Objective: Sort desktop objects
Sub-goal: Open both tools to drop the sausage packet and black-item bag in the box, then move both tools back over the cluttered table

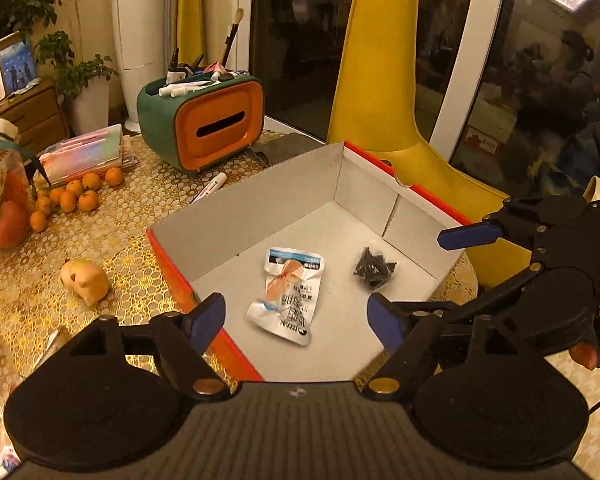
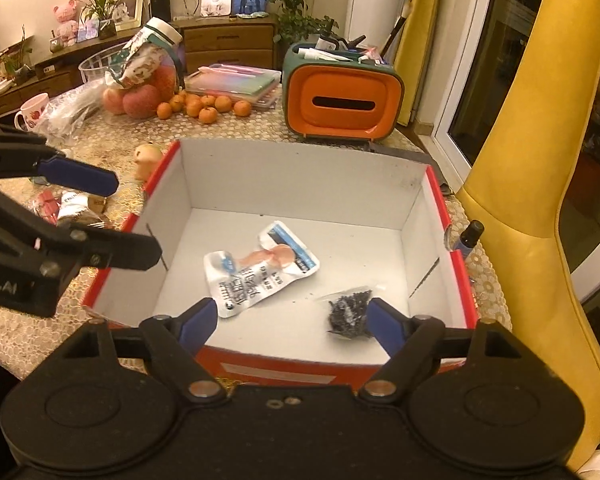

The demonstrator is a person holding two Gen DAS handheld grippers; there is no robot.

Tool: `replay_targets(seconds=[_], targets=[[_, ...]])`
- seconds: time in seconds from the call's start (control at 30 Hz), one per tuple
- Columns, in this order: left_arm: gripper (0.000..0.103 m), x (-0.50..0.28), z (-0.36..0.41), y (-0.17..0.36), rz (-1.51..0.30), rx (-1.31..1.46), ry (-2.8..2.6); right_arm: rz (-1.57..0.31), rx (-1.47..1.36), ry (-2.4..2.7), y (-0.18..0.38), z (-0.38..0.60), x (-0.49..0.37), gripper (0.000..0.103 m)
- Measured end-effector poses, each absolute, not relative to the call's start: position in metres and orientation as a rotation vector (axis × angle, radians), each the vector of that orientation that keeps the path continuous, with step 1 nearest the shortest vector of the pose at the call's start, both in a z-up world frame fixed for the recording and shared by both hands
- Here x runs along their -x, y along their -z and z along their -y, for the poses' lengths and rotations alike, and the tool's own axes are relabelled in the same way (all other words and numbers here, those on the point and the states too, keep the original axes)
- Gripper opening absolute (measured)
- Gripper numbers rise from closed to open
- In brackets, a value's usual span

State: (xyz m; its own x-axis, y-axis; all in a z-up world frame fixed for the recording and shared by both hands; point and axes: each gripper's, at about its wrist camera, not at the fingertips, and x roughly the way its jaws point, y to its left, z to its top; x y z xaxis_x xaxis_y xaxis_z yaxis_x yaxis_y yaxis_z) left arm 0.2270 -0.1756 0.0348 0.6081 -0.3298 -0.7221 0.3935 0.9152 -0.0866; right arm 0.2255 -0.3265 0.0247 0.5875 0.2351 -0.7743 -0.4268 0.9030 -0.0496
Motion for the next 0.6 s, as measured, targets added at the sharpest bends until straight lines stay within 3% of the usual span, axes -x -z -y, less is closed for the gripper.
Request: replay_targets(seconds=[0.27, 0.37, 0.4, 0.6], targets=[[0.086, -0.203, 0.152, -0.039, -0.780, -0.031, 0.436, -0.859, 0.241, -0.387, -0.024, 0.318, -0.209, 0.086], [0.094, -0.194, 0.139, -0.039, -0.768, -0.013, 0.422, -0.858, 0.240, -0.390, -0.024, 0.314, -0.203, 0.086], [0.103, -0.191, 0.135, -0.038, -0.761, -0.007, 0.414, -0.858, 0.238, -0.389, -0.023, 0.313, -0.201, 0.087], [0.103, -0.169, 0.110, -0.031, -0.740, 0.027, 0.392, -0.854, 0.226, -0.401, -0.021, 0.301, -0.190, 0.087]])
